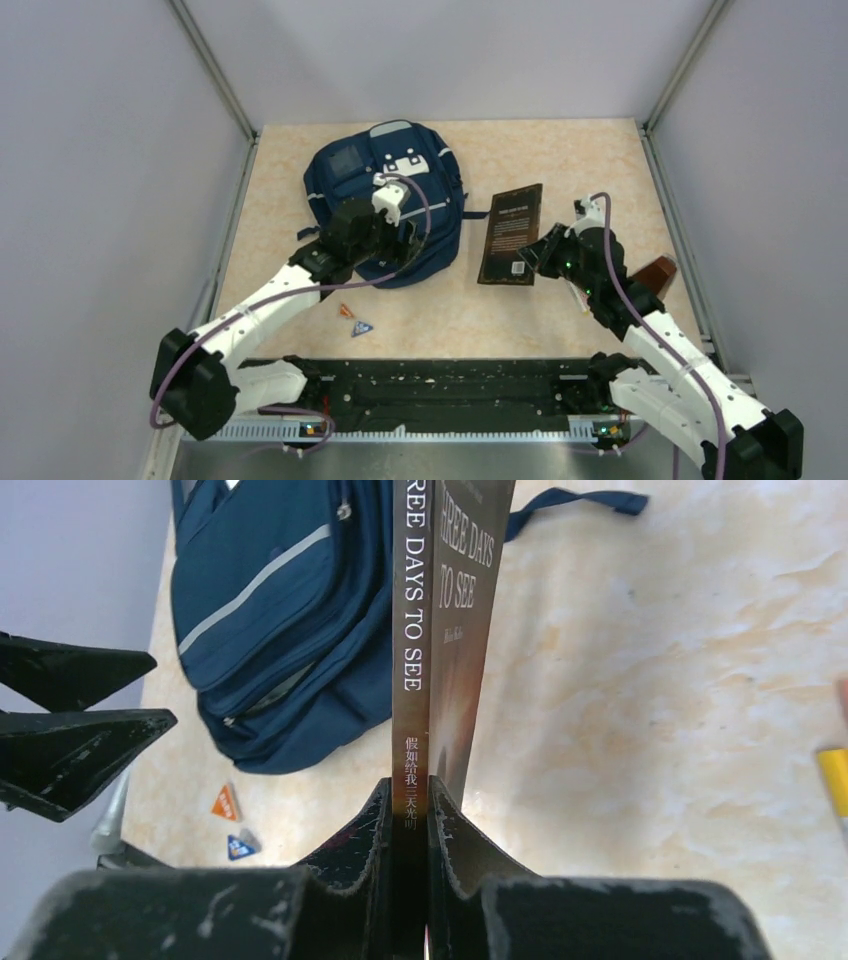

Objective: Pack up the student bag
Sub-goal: Pick up the book from the center of the board, then place the book in the student bag.

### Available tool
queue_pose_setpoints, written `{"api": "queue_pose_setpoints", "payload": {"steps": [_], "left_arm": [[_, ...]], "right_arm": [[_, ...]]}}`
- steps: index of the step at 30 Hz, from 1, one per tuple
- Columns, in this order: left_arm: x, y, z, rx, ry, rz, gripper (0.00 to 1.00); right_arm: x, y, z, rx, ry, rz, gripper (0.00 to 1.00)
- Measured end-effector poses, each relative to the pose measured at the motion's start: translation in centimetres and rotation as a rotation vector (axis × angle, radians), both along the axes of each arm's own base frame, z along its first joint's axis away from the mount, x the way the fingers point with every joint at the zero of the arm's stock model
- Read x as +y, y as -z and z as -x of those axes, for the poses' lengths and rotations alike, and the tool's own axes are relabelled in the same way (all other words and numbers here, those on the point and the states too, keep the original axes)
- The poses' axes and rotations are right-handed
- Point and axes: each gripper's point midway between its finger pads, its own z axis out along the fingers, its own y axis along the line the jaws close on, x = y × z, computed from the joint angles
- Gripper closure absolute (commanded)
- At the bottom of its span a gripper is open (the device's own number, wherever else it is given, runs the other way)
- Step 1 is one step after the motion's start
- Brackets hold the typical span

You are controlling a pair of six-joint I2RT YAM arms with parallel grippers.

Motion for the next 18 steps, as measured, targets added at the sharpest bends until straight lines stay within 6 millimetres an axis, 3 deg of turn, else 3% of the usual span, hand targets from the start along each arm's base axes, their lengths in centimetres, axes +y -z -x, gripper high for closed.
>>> {"api": "queue_pose_setpoints", "payload": {"steps": [2, 7, 14, 18], "left_arm": [[0.2, 1.3, -1.4, -0.027, 0.005, -0.095, 0.18], [0.5, 3.5, -2.3, -0.059, 0.022, -0.236, 0.06], [-0.1, 3.5, -4.3, -0.188, 0.044, -0.308, 0.03], [-0.1, 5.6, -5.1, -0.181, 0.053, -0.379, 0.03]], "right_arm": [[-1.1, 0.3, -0.6, 0.007, 0.018, 0.011, 1.0], [-2.1, 0.0, -1.3, -0.003, 0.025, -0.004, 1.0], [-1.4, -0.7, -1.5, -0.025, -0.026, -0.086, 1.0], [-0.7, 0.0, -1.3, 0.003, -0.051, -0.154, 1.0]]}}
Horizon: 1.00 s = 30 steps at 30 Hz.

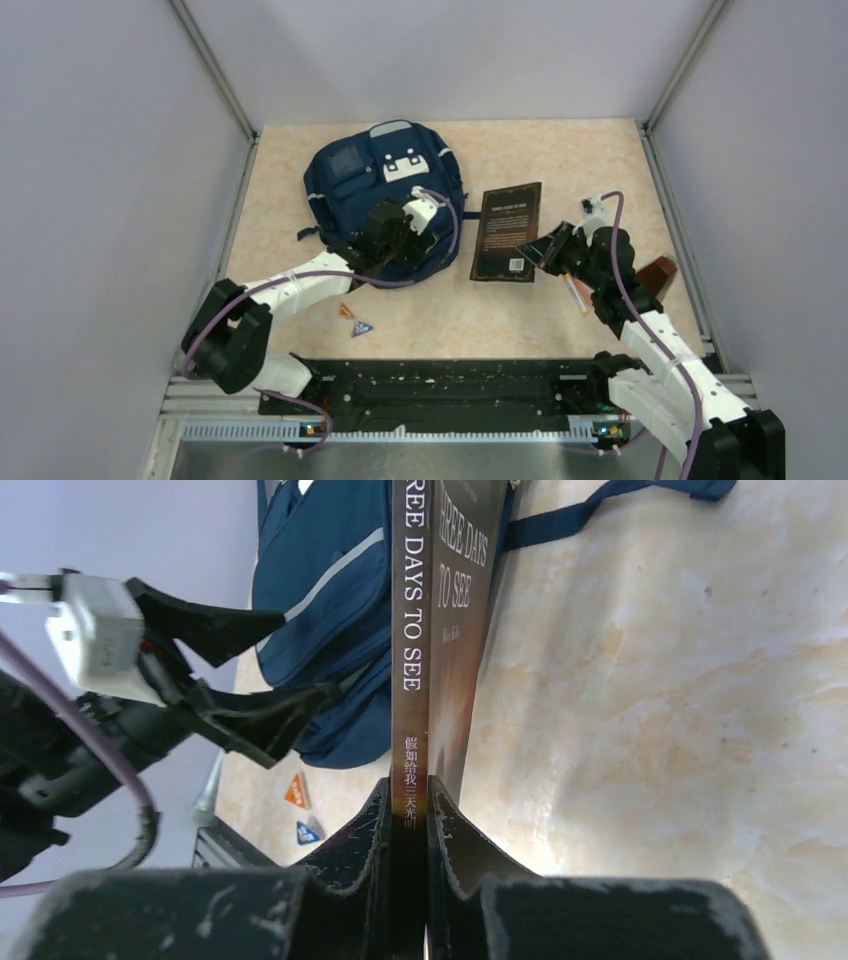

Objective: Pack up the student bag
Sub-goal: Place the book in the student bag.

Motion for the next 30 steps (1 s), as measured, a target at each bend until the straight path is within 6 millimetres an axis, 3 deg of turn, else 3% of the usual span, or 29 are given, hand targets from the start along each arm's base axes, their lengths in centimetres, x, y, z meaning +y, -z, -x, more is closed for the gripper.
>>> {"api": "queue_pose_setpoints", "payload": {"steps": [5, 18, 21, 24, 27, 28, 30], "left_arm": [[0.0, 2.7, -0.1, 0.043, 0.003, -0.09, 0.02], [0.7, 3.1, -2.0, -0.046, -0.157, -0.279, 0.07], [1.0, 2.7, -2.4, -0.074, -0.189, -0.282, 0.21], [0.9, 2.3, -2.6, -0.091, -0.204, -0.269, 0.63], [0.5, 2.1, -2.6, -0.104, -0.203, -0.267, 0.91], [0.7, 1.9, -2.8, -0.115, -0.212, -0.273, 0.98], [0.9, 1.5, -3.1, -0.132, -0.232, -0.267, 1.0]], "right_arm": [[0.4, 0.7, 0.2, 0.035, -0.017, -0.049, 1.0], [0.4, 0.1, 0.3, 0.016, -0.023, -0.059, 1.0], [0.4, 0.0, 0.4, 0.013, -0.023, -0.06, 1.0], [0.4, 0.0, 0.4, 0.013, -0.023, -0.06, 1.0], [0.4, 0.0, 0.4, 0.013, -0.023, -0.06, 1.0], [0.4, 0.0, 0.4, 0.012, -0.024, -0.061, 1.0], [0.4, -0.2, 0.6, 0.007, -0.026, -0.062, 1.0]]}}
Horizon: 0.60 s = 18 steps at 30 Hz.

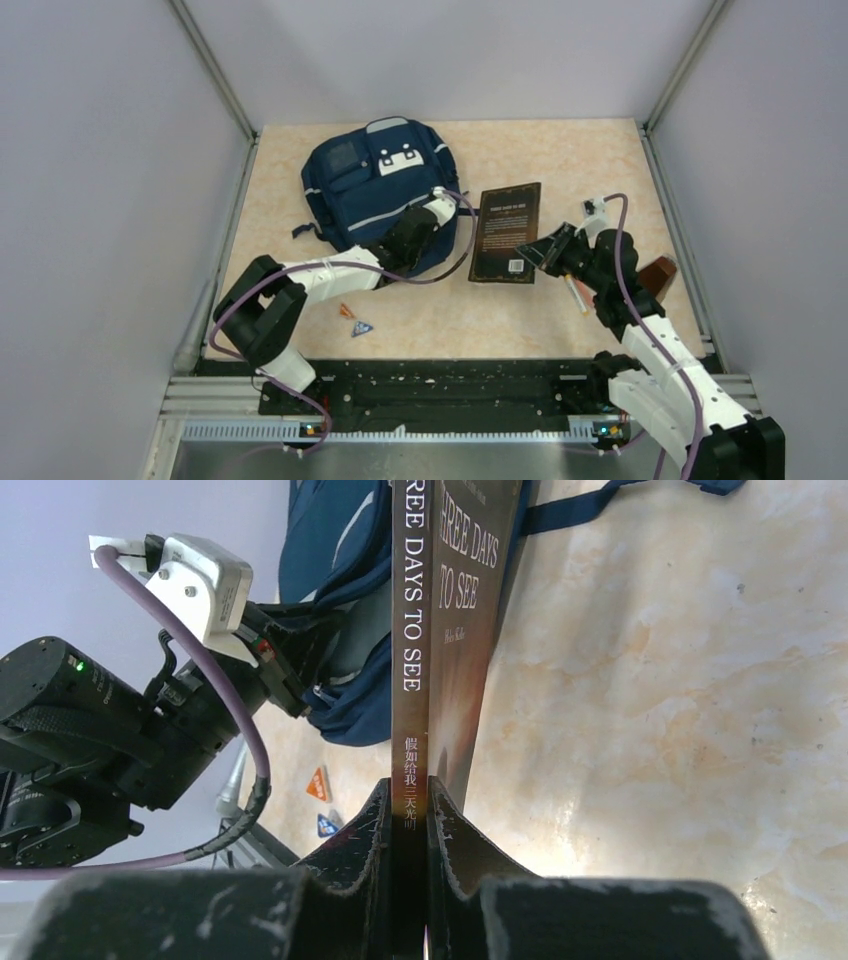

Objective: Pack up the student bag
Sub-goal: Place the book in the student bag.

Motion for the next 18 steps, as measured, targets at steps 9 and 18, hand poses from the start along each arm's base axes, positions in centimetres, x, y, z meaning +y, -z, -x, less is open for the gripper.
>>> {"api": "queue_pose_setpoints", "payload": {"steps": [9, 18], "left_arm": [[1.1, -5.3, 0.5, -0.123, -0.023, 0.156, 1.0], [1.6, -6.6, 1.9, -0.138, 0.004, 0.241, 1.0]], "right_arm": [[1.4, -1.0, 1.5, -0.004, -0.102, -0.055, 1.0], [3.3, -2.0, 1.8, 0.011, -0.18, -0.14, 1.0]]}}
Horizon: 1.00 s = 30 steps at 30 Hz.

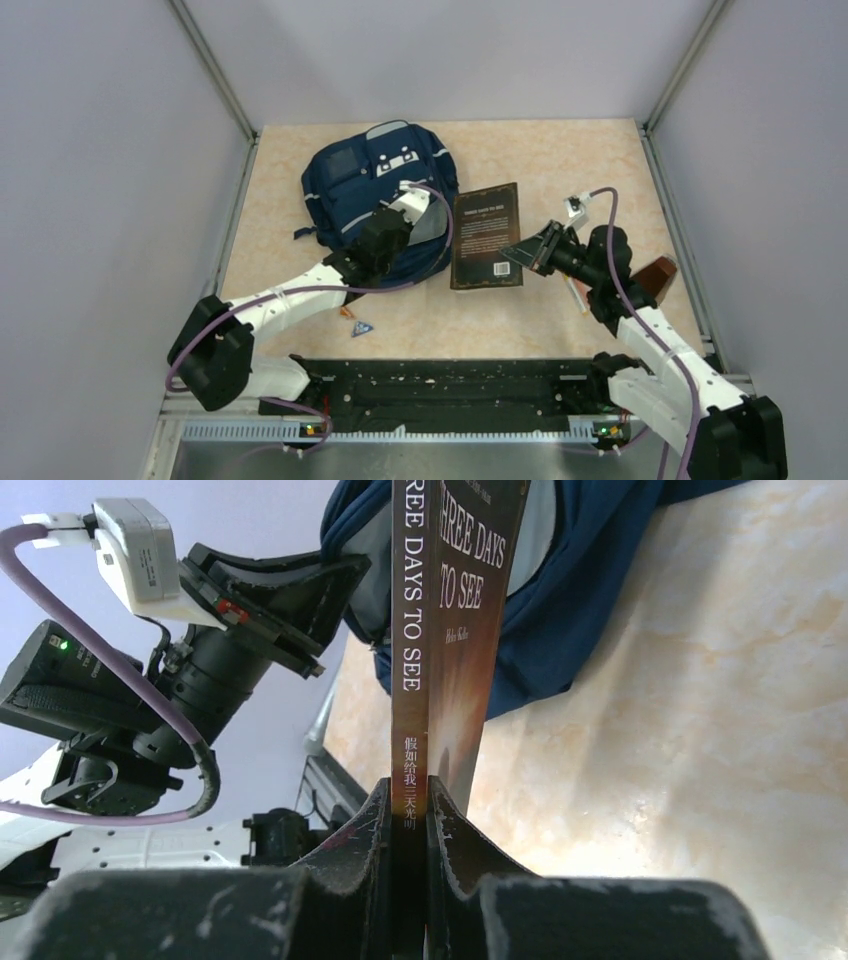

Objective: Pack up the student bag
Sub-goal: Place the book in the student bag.

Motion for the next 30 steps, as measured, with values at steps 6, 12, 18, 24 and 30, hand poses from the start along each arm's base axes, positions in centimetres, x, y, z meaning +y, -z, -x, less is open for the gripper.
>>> {"api": "queue_pose_setpoints", "payload": {"steps": [6, 12, 18, 24, 30], "left_arm": [[-0.1, 0.2, 0.2, 0.006, 0.01, 0.015, 1.0], [0.1, 0.3, 0.3, 0.004, 0.016, 0.029, 1.0], [0.2, 0.4, 0.6, 0.003, 0.032, 0.053, 1.0], [0.5, 0.2, 0.7, 0.001, 0.046, 0.099, 1.0], [0.6, -0.1, 0.7, 0.002, 0.062, 0.13, 1.0]], "right_arm": [[2.4, 0.8, -0.1, 0.051, -0.066, -0.036, 1.0], [4.5, 2.9, -0.2, 0.147, -0.108, -0.048, 1.0], [5.4, 3.9, -1.3, 0.211, -0.097, -0.089, 1.0], [6.6, 2.8, -2.7, 0.236, -0.105, -0.177, 1.0], [8.2, 0.8, -4.2, 0.226, -0.142, -0.258, 1.0]]}}
